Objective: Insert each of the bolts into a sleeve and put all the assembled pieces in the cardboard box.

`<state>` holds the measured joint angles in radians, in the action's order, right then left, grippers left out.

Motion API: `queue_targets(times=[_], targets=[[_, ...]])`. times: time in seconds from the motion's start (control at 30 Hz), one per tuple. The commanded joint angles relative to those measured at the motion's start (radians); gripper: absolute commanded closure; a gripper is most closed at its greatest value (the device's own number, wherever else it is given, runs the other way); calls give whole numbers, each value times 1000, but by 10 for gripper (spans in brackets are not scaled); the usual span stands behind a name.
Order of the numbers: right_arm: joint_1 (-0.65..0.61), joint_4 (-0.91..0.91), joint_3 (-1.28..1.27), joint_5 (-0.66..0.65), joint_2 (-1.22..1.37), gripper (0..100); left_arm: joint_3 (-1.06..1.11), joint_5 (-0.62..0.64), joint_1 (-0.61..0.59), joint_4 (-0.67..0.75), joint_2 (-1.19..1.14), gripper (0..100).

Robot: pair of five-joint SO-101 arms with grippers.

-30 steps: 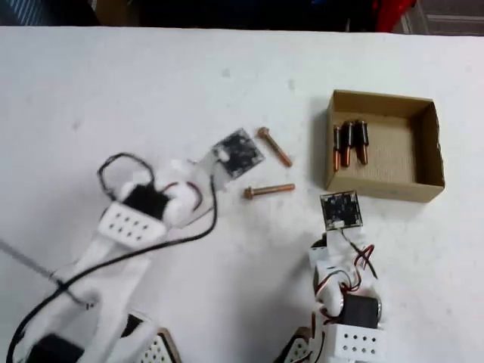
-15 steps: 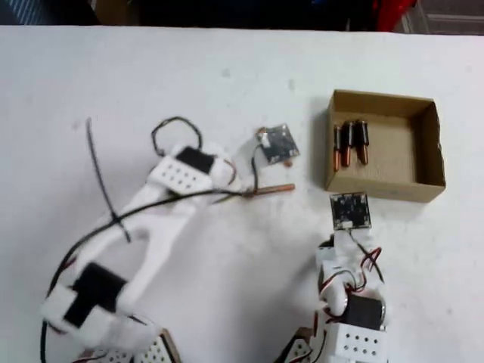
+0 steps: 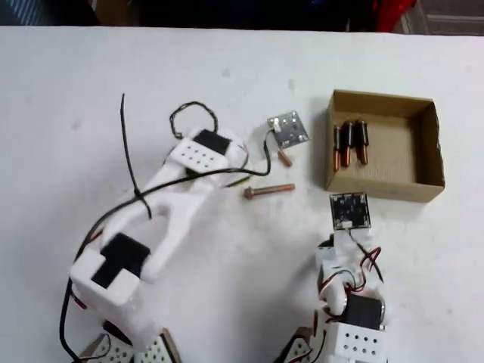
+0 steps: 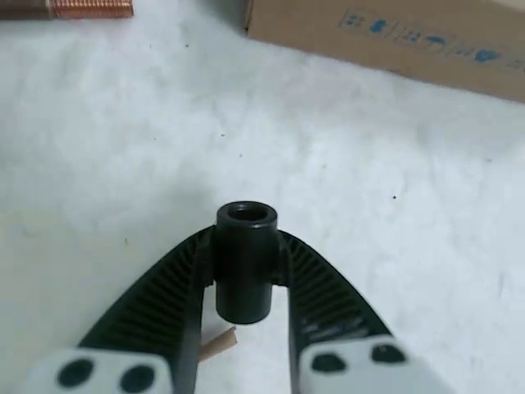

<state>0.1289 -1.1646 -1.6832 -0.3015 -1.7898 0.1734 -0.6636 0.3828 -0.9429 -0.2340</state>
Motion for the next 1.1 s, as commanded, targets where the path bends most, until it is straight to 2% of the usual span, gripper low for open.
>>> queue_targets(times=[0.0,0.2,0.6,0.77,1.07], targets=[[10,-4,-8,-2,-8,981,-48,0,48,6,8,904],[12,-4,-8,-2,-8,981,-49,-9,117,-58,7,823],[12,-4,-8,-2,-8,981,-51,-11,105,-5,-39,820],[12,-4,-8,-2,-8,981,-160,-9,88,-9,-174,820],[13,-4,-8,-2,-8,981,-322,-11,82,-137,-321,826]])
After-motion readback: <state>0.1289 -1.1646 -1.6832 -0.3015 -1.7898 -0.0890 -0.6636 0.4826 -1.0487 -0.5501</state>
